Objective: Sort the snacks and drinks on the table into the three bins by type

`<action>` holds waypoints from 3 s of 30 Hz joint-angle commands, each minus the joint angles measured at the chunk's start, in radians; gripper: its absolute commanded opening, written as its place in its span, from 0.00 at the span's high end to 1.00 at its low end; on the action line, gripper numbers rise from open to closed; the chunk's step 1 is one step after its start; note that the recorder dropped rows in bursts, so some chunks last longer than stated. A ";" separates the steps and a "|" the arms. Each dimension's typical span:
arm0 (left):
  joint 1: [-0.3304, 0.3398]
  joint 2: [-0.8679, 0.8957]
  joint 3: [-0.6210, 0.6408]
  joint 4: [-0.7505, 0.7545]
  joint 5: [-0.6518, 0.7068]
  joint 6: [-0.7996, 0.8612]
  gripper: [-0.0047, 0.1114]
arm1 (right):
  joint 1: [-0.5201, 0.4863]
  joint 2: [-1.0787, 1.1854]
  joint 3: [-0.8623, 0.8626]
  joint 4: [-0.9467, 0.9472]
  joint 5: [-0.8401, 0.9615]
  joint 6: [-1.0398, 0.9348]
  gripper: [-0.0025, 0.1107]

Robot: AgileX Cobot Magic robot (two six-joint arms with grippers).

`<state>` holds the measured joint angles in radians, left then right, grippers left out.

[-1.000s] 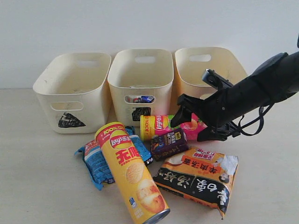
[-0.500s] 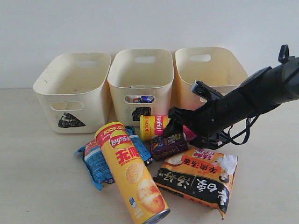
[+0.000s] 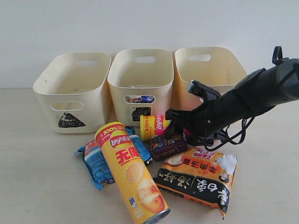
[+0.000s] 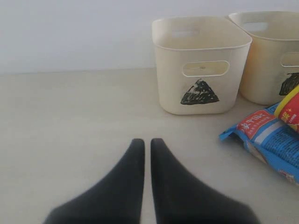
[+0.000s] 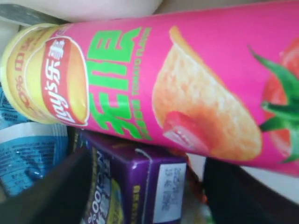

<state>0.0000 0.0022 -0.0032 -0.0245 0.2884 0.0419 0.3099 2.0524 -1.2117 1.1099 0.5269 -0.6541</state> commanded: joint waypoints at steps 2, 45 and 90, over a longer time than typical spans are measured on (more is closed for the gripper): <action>0.000 -0.002 0.003 -0.001 -0.004 0.005 0.92 | 0.003 -0.002 0.003 0.008 -0.003 -0.015 0.72; 0.000 -0.002 0.003 -0.001 -0.004 0.005 0.92 | 0.003 -0.159 0.003 -0.011 0.210 -0.191 0.98; 0.000 -0.002 0.003 -0.001 -0.004 0.005 0.92 | 0.169 -0.155 0.003 -0.540 -0.082 0.153 0.26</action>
<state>0.0000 0.0022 -0.0032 -0.0245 0.2884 0.0419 0.4773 1.9041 -1.2060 0.5843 0.4531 -0.5183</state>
